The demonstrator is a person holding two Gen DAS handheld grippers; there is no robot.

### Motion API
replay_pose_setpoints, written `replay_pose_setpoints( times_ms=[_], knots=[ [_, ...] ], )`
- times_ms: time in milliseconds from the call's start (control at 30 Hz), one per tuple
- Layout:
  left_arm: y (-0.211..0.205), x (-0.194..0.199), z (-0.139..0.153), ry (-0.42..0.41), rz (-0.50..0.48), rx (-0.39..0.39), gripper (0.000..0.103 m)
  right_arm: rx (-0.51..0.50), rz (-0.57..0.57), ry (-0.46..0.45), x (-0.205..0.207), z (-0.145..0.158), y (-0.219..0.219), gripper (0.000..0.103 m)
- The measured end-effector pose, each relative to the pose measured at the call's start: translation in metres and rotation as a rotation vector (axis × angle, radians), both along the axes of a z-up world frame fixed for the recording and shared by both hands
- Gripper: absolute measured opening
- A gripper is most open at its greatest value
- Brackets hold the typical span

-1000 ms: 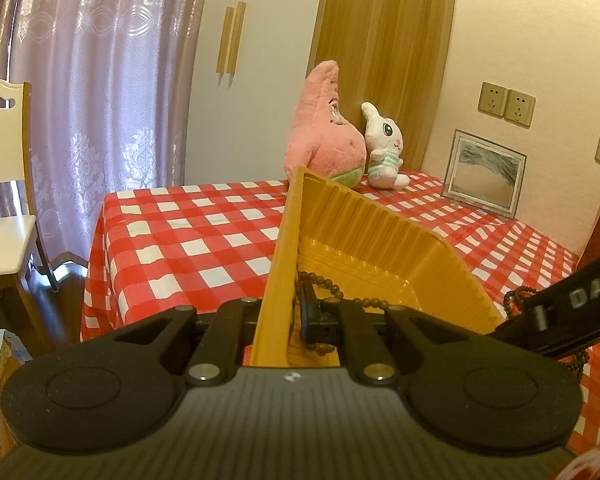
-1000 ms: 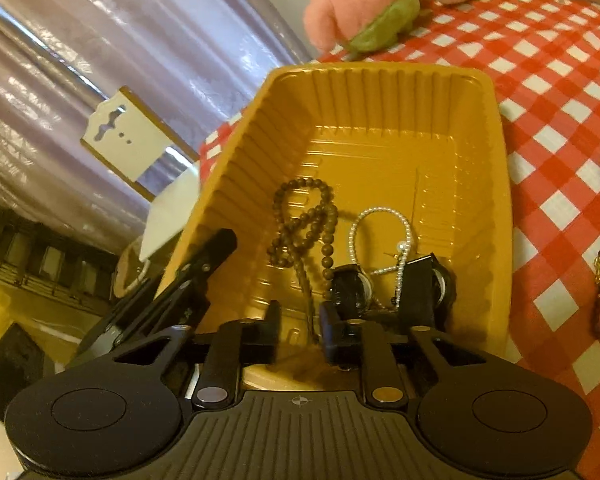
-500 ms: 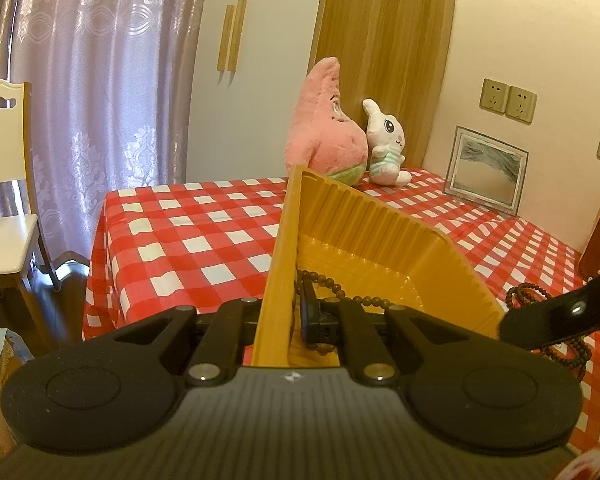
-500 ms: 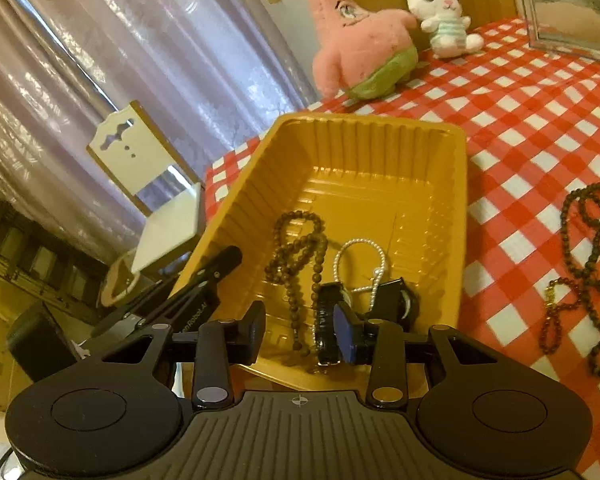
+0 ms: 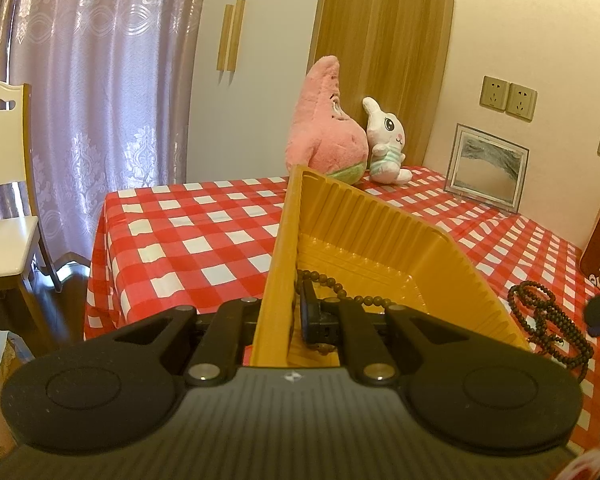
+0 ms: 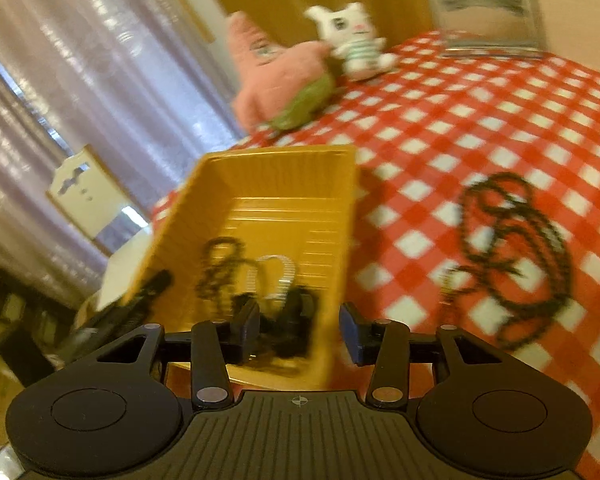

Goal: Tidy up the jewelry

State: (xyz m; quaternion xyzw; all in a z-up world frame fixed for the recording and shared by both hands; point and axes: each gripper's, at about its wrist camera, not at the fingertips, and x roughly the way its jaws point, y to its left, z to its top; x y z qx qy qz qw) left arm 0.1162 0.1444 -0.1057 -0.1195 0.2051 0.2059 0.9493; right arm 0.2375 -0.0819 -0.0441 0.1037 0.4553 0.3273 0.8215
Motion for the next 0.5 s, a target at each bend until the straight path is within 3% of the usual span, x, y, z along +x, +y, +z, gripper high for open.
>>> replay_pose_setpoints(
  times_ms=[300, 500],
  knots=[
    [0.001, 0.000, 0.000, 0.002, -0.001, 0.002, 0.008, -0.104, -0.149, 0.040, 0.005, -0.030, -0.057, 0.045],
    [0.001, 0.001, 0.000, 0.003, -0.001, 0.004, 0.008, -0.184, -0.168, 0.006, 0.008, -0.044, -0.060, 0.045]
  ],
)
